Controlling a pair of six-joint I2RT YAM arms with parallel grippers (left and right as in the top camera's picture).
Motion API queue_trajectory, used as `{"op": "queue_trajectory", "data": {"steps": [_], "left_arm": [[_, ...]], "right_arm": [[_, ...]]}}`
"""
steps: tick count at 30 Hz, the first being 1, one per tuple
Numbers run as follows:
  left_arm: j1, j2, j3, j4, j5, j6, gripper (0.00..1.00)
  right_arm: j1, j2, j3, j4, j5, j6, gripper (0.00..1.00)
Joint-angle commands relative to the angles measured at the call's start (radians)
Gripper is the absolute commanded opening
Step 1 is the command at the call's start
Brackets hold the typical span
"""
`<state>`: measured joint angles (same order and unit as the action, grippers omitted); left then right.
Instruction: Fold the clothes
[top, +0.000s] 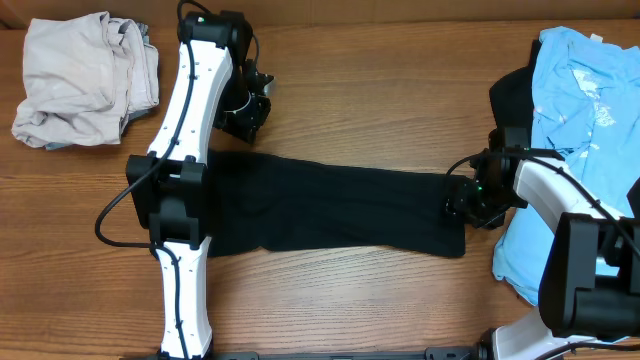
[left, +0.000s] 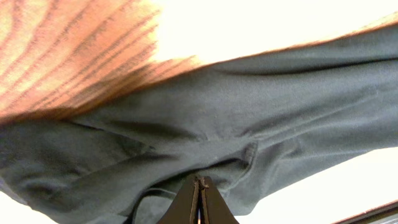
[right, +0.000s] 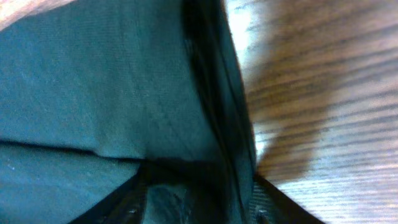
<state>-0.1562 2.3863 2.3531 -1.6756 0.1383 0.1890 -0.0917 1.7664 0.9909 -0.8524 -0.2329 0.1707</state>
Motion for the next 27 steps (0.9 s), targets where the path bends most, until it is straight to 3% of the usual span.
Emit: {"op": "queue_trajectory", "data": {"steps": [1, 2, 5, 13, 21, 27], "left_arm": [[0.013, -0.034, 0.023, 0.008, 0.009, -0.010, 0.04], [0.014, -0.034, 0.023, 0.009, 0.009, -0.010, 0.04], [0.018, -0.034, 0.023, 0.013, 0.009, -0.010, 0.04], [0.025, -0.034, 0.023, 0.027, -0.033, -0.011, 0.04], [0.047, -0.034, 0.023, 0.028, -0.141, -0.026, 0.04], [0.079, -0.034, 0.027, 0.038, -0.141, -0.048, 0.04]], "right_arm": [[-0.003, 0.010, -0.060, 0.046, -0.053, 0.016, 0.44], [-0.003, 0.010, -0.069, 0.059, -0.054, 0.016, 0.38], [-0.003, 0.010, -0.074, 0.079, -0.054, 0.024, 0.05], [-0.076, 0.008, 0.058, 0.076, -0.053, 0.034, 0.04], [-0.203, 0.008, 0.284, -0.080, -0.061, -0.105, 0.04], [-0.212, 0.008, 0.364, -0.151, -0.094, -0.149, 0.04]]}}
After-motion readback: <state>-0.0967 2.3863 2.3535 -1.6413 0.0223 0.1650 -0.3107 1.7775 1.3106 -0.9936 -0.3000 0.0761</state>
